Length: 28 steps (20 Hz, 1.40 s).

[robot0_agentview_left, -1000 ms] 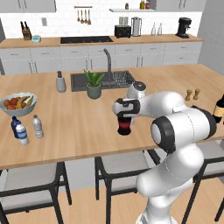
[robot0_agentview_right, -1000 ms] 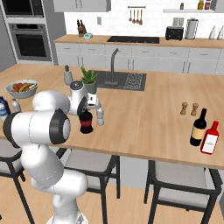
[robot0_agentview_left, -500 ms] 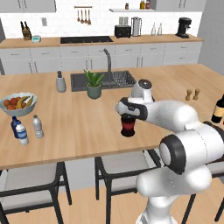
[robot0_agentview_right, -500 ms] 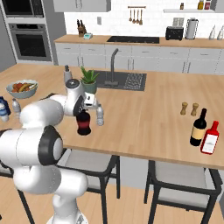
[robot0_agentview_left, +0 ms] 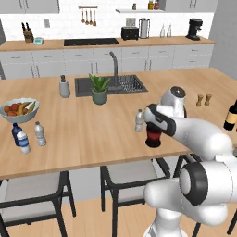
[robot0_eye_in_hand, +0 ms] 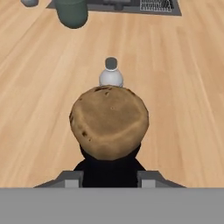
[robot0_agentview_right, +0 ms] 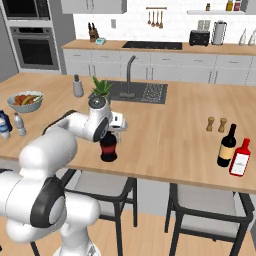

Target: Move the plastic bottles in the middle to the plastics group, and the glass bottles in the middle to the glass group.

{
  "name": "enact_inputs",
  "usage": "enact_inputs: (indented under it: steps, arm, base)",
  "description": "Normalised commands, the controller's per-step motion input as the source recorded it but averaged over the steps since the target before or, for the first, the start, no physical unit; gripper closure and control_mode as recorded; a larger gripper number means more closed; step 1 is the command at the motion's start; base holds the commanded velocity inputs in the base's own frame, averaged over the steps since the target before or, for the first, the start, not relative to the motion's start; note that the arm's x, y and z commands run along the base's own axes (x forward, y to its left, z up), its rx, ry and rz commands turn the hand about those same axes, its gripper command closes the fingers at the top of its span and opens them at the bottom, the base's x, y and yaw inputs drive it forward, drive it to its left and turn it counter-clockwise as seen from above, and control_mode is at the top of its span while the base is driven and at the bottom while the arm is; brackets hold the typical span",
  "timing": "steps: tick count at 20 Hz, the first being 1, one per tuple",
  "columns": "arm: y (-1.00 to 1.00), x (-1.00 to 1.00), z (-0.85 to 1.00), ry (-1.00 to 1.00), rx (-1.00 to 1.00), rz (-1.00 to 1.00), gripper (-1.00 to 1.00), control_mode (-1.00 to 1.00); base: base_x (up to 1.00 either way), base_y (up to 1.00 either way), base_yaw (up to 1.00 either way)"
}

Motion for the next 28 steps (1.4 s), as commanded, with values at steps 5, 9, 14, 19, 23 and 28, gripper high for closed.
enact_inputs:
  steps: [5, 9, 14, 19, 23, 28]
  arm:
    - [-1.0, 0.11, 0.16, 0.0, 0.0, -0.01, 1.0, -1.0]
    - [-1.0, 0.39, 0.24, 0.03, -0.03, 0.0, 1.0, -1.0]
    - [-0.99, 0.73, 0.27, 0.09, -0.02, 0.0, 1.0, -1.0]
    - [-0.4, 0.37, 0.06, 0.04, -0.07, 0.0, 1.0, -1.0]
    - [-0.19, 0.3, 0.0, 0.0, -0.15, 0.0, 1.0, -1.0]
    - [-0.19, 0.09, 0.01, -0.02, -0.05, 0.0, 1.0, -1.0]
  base:
    - [0.0, 0.0, 0.0]
    - [0.0, 0.0, 0.0]
    - [0.0, 0.0, 0.0]
    - [0.0, 0.0, 0.0]
    - [0.0, 0.0, 0.0]
    - [0.0, 0.0, 0.0]
